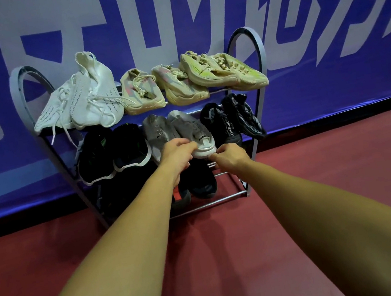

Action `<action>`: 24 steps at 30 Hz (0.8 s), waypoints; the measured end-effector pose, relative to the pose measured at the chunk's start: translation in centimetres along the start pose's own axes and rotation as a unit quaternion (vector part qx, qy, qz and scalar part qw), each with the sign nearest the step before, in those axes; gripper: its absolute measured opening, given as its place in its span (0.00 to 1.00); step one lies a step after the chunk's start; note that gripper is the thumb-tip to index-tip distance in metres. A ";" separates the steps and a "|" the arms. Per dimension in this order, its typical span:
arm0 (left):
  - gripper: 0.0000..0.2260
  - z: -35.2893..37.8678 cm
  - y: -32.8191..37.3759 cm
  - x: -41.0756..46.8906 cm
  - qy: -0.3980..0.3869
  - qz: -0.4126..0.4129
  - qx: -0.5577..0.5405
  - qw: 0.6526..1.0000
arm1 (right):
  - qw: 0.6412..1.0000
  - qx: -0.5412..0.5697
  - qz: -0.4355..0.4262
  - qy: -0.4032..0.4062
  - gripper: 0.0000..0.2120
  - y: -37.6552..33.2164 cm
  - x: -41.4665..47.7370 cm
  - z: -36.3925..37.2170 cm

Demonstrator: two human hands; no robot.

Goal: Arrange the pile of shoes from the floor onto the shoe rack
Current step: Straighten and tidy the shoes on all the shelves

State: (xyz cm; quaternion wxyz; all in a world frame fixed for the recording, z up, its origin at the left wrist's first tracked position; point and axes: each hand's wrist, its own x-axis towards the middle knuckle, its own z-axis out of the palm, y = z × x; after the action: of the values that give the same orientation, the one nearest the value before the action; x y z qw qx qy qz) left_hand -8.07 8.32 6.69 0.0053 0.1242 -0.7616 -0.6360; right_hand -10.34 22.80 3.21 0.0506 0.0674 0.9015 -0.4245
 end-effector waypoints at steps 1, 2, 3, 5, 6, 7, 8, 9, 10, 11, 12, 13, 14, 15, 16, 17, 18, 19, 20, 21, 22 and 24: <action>0.09 0.3 0.0 0.3 0.003 0.004 0.008 1.000 | 1.000 0.001 0.004 0.000 0.14 0.0 0.2 0.2; 0.07 0.5 0.0 0.6 0.008 0.009 0.020 1.000 | 1.000 0.006 0.009 -0.001 0.14 0.1 0.6 0.4; 0.05 0.7 -0.1 1.0 0.012 0.016 0.036 0.999 | 1.000 0.015 0.012 -0.003 0.14 0.2 1.0 0.7; 0.08 0.7 -0.3 1.6 0.008 0.032 0.079 0.996 | 0.999 0.043 0.021 -0.004 0.19 0.2 1.9 1.4; 0.09 0.7 -0.4 1.8 0.003 0.037 0.108 0.993 | 0.998 0.063 0.029 -0.003 0.23 0.3 2.3 1.7; 0.10 0.7 -0.5 1.9 -0.004 0.041 0.134 0.990 | 0.996 0.083 0.039 -0.002 0.26 0.2 2.8 2.0; 0.10 0.7 -0.6 2.0 -0.012 0.043 0.153 0.987 | 0.993 0.107 0.050 0.000 0.26 0.1 3.1 2.3; 0.11 0.7 -0.7 2.1 -0.018 0.045 0.164 0.985 | 0.988 0.139 0.061 0.000 0.25 -0.1 3.3 2.6; 0.12 0.8 -0.7 2.2 -0.019 0.047 0.172 0.984 | 0.980 0.182 0.075 -0.001 0.21 -0.4 3.1 2.8; 0.13 0.7 -0.8 2.3 -0.019 0.048 0.175 0.983 | 0.967 0.236 0.092 -0.006 0.18 -0.8 3.0 2.9; 0.13 0.7 -0.8 2.4 -0.020 0.048 0.172 0.984 | 0.952 0.287 0.107 -0.009 0.14 -1.0 2.8 3.0; 0.14 0.6 -0.9 2.5 -0.023 0.046 0.164 0.985 | 0.938 0.326 0.120 -0.008 0.11 -1.2 2.8 3.2; 0.14 0.5 -0.9 2.4 -0.028 0.045 0.156 0.986 | 0.927 0.352 0.131 -0.005 0.10 -1.3 2.7 3.2; 0.14 0.4 -0.9 2.3 -0.035 0.045 0.155 0.986 | 0.917 0.373 0.140 -0.003 0.09 -1.4 2.7 3.2; 0.15 0.4 -1.0 2.2 -0.040 0.049 0.160 0.985 | 0.907 0.394 0.149 0.000 0.08 -1.5 2.5 3.1; 0.17 0.3 -1.0 2.1 -0.044 0.052 0.167 0.984 | 0.895 0.416 0.157 0.002 0.07 -1.7 2.3 3.0; 0.20 0.2 -1.0 1.9 -0.045 0.054 0.168 0.983 | 0.886 0.433 0.166 0.005 0.07 -1.9 2.1 2.8; 0.22 0.1 -0.9 1.8 -0.046 0.054 0.161 0.984 | 0.879 0.446 0.171 0.008 0.07 -2.1 1.8 2.7; 0.22 0.0 -0.9 1.6 -0.046 0.053 0.149 0.986 | 0.873 0.455 0.174 0.010 0.07 -2.3 1.4 2.6; 0.21 -0.2 -0.8 1.4 -0.045 0.050 0.138 0.988 | 0.870 0.461 0.174 0.010 0.06 -2.4 1.0 2.4; 0.19 -0.4 -0.8 1.2 -0.042 0.048 0.131 0.989 | 0.869 0.464 0.173 0.010 0.07 -2.5 0.6 2.2; 0.18 -1.0 -0.8 0.8 -0.032 0.039 0.119 0.992 | 0.872 0.460 0.167 0.012 0.07 -2.5 -0.2 1.8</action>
State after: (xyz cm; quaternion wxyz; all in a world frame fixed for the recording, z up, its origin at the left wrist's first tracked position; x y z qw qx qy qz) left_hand -8.56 7.08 5.93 -0.0092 0.0742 -0.8359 -0.5438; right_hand -10.51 19.80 3.96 0.0730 0.2383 0.5798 -0.7757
